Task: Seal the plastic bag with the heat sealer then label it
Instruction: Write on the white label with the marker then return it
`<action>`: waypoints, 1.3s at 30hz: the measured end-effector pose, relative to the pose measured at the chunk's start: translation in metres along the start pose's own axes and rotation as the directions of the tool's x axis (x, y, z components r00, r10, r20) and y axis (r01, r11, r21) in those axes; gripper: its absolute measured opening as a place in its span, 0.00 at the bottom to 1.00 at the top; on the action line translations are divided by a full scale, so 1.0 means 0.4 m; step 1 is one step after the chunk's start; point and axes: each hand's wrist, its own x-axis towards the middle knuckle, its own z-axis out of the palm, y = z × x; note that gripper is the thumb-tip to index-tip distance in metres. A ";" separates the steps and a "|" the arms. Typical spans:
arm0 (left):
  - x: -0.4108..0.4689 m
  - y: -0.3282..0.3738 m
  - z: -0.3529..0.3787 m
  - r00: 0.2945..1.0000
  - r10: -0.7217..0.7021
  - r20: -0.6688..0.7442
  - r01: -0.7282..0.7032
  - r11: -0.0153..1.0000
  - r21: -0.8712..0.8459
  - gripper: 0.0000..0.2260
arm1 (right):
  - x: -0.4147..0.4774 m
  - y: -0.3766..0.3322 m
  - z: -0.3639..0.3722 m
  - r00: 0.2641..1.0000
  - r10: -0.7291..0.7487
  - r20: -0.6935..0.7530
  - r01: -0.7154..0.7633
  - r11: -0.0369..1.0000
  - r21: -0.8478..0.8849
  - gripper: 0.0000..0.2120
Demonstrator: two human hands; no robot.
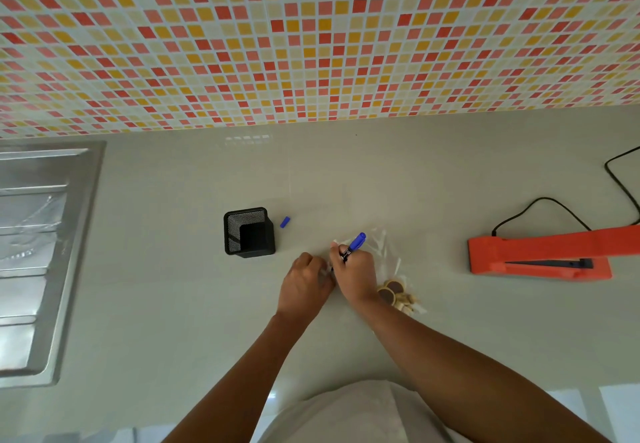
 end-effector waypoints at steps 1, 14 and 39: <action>0.000 0.000 0.000 1.000 -0.002 0.001 0.002 1.000 -0.002 0.09 | 0.000 0.000 0.000 1.000 -0.005 0.007 0.005 1.000 -0.006 0.27; 0.012 0.019 -0.005 0.997 -0.083 0.006 0.083 0.997 0.000 0.05 | 0.004 0.012 -0.003 0.994 -0.090 0.067 0.095 0.993 -0.065 0.26; 0.019 0.029 -0.040 0.985 -0.147 0.095 0.129 0.977 0.172 0.03 | 0.000 0.015 -0.003 0.991 -0.126 0.052 0.129 0.991 -0.046 0.25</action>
